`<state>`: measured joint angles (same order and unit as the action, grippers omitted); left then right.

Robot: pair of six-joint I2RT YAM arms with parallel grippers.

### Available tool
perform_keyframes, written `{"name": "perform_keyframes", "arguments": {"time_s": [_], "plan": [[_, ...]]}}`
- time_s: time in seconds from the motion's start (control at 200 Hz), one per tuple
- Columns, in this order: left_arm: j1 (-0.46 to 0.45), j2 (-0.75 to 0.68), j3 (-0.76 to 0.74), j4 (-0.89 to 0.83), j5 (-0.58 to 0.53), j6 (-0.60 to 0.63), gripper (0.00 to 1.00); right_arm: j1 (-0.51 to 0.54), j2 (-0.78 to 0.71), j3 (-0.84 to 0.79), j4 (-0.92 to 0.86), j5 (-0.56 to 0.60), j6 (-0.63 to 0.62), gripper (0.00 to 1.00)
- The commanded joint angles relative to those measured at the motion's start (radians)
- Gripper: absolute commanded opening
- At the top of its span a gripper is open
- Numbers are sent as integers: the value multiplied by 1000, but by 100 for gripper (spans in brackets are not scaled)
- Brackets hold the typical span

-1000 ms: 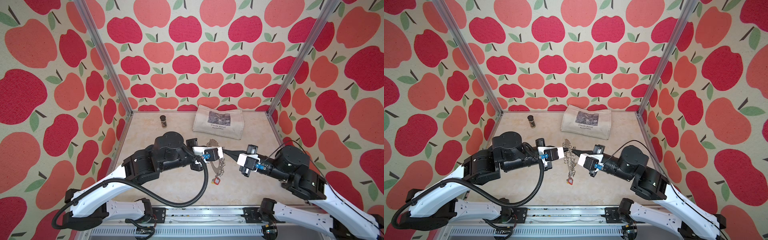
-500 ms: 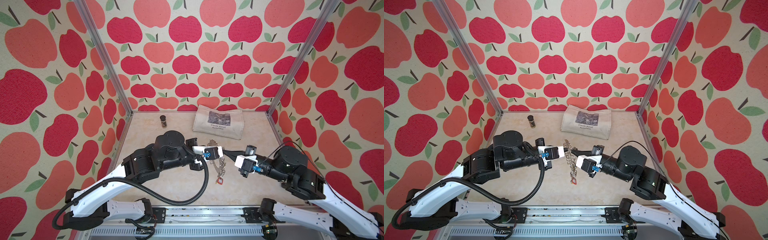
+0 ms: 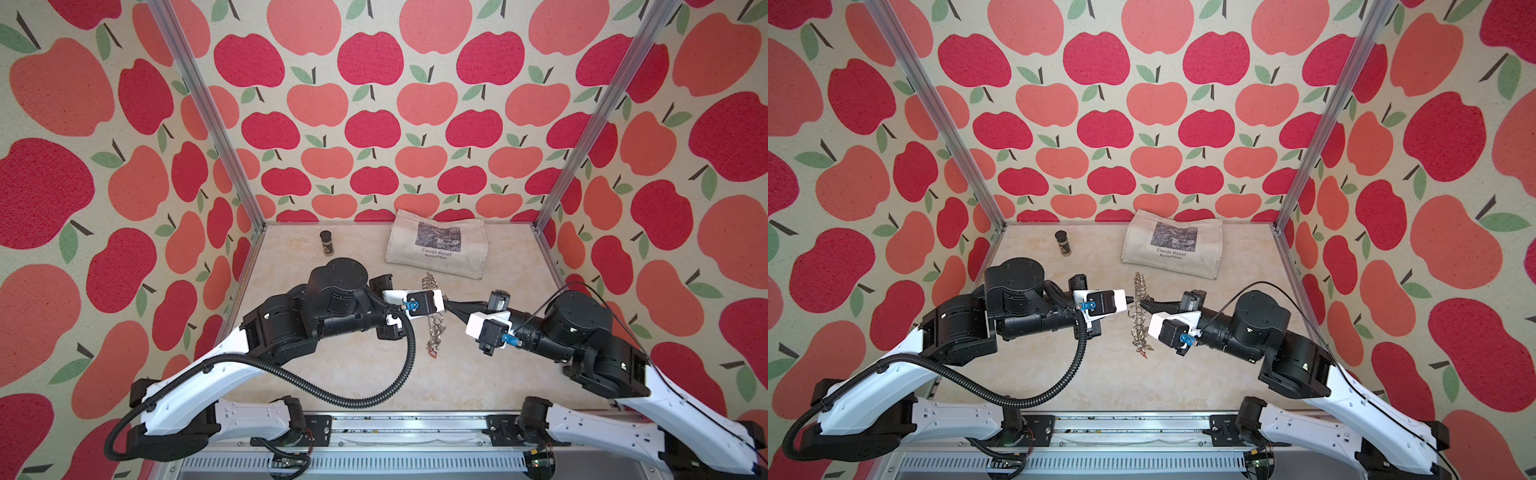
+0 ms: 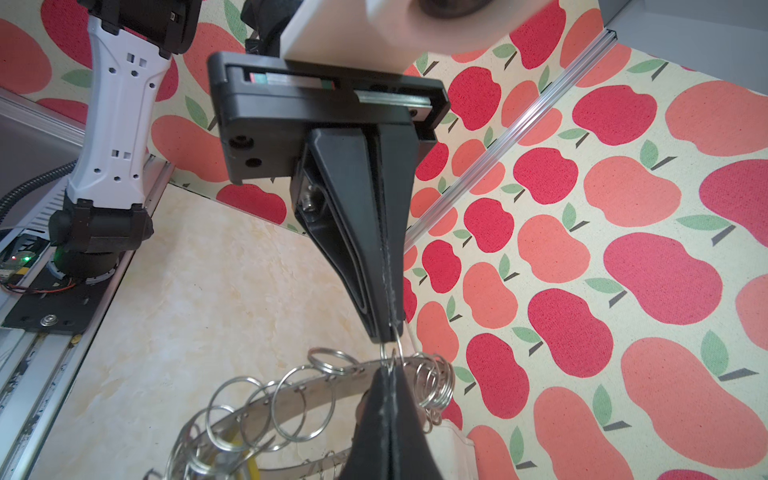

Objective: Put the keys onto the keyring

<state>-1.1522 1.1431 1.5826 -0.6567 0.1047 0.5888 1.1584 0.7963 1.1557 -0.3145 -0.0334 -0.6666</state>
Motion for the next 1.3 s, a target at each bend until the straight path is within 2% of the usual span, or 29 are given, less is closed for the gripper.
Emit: {"name": "perform_keyframes", "arguments": {"time_s": [0.0,1.296], "plan": [[7,16,31,38,24,-23,0,18,6,26,-3,-36,-16,0],[37,45,72,-24,69,-58,0,38,-11,22,3,-44,-42,0]]}}
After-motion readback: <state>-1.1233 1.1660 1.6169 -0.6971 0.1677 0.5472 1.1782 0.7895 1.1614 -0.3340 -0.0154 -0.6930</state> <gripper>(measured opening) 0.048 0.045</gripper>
